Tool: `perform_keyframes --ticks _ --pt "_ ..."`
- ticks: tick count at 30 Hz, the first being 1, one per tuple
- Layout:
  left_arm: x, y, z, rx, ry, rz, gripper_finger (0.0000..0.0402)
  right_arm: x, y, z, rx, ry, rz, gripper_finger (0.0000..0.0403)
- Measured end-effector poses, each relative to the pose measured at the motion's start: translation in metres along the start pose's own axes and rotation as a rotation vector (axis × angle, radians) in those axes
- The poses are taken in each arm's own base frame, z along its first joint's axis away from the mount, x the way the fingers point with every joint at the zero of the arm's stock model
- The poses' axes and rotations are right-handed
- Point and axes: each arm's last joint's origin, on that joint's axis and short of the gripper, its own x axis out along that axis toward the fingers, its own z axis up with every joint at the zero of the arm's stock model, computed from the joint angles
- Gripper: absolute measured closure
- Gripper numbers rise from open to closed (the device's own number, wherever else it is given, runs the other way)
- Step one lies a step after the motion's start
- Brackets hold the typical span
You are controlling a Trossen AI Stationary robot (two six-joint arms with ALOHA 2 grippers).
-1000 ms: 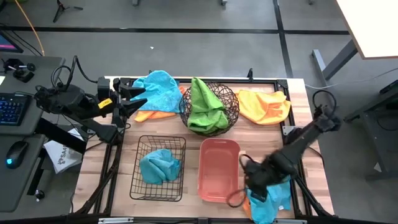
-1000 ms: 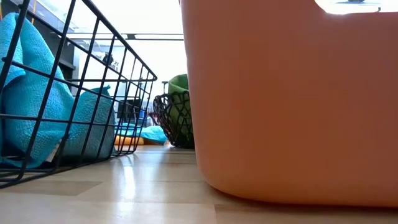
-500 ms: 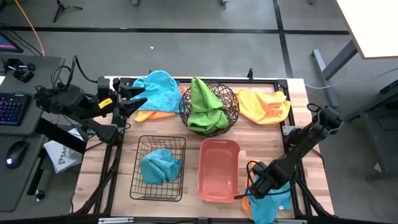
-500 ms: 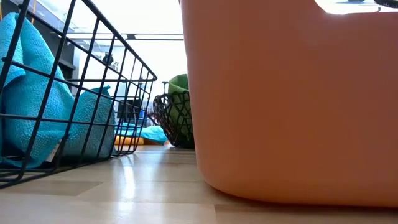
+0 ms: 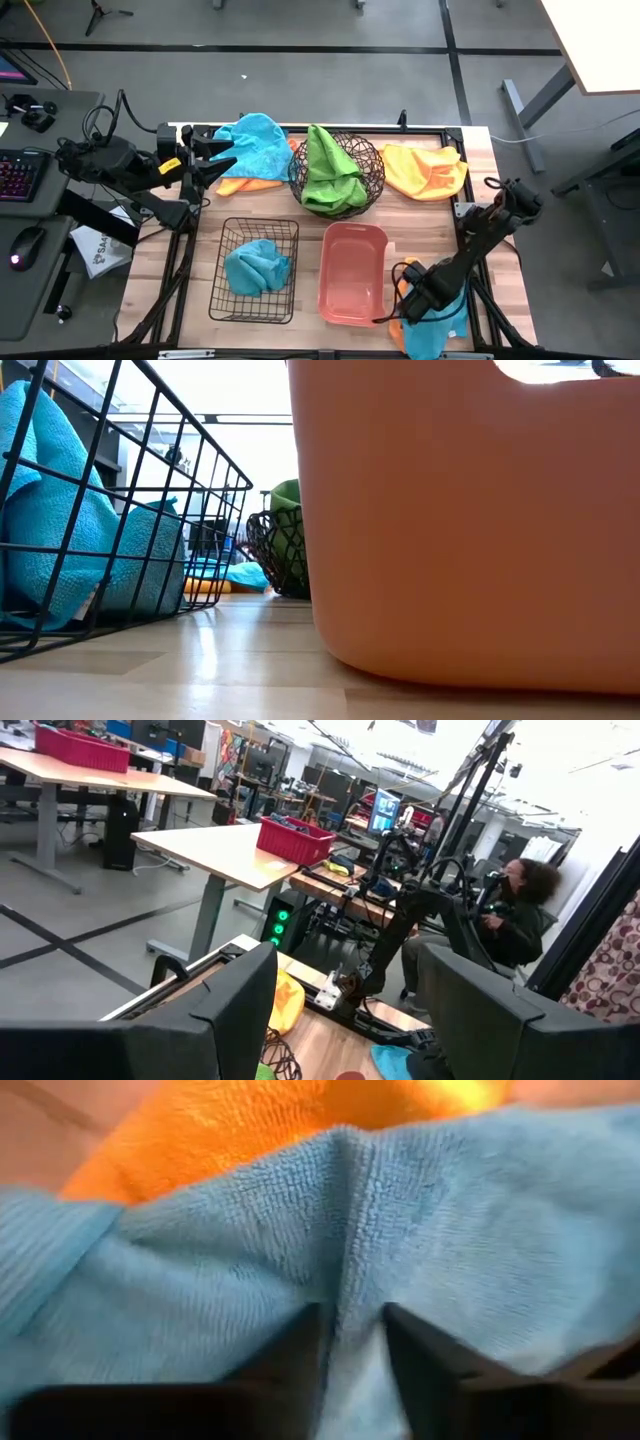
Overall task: Sort microfiber towel by color & place in baskets
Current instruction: Put the bottom blue microfiber towel into the black wire basket
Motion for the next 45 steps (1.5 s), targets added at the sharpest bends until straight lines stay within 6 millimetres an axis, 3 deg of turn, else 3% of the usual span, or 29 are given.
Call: perform_keyframes --ticks 2,10,13,15,20,27,34,40,45 --pt "0.0 0.0 0.0 0.0 0.0 0.0 0.017 -0.017 0.001 -0.004 -0.063 -0.021 -0.028 0.0383" --pt "0.0 0.0 0.0 0.009 0.0 0.001 0.017 -0.108 -0.005 -0.02 -0.174 -0.146 -0.104 0.0396" --pt "0.0 0.0 0.0 0.01 0.0 0.001 0.017 -0.128 -0.001 -0.023 -0.164 -0.233 0.035 0.0397" --pt "0.0 0.0 0.0 0.01 0.0 0.001 0.017 -0.13 0.001 -0.024 -0.144 -0.284 0.07 0.0397" --pt "0.0 0.0 0.0 0.01 0.001 0.001 0.017 -0.096 0.003 -0.023 -0.073 -0.217 0.029 0.0367" --pt "0.0 0.0 0.0 0.01 0.001 0.001 0.017 -0.036 0.01 -0.032 -0.072 -0.032 0.103 0.0256" --pt "0.0 0.0 0.0 0.01 0.001 0.001 0.017 -0.019 0.007 -0.028 0.027 -0.03 0.1 0.0166" --pt "0.0 0.0 0.0 0.009 0.001 0.001 0.017 -0.003 -0.001 -0.022 0.091 -0.041 0.046 0.0157" --pt "0.0 0.0 0.0 0.009 0.0 0.001 0.017 0.016 -0.008 -0.015 0.143 -0.031 0.034 0.02"
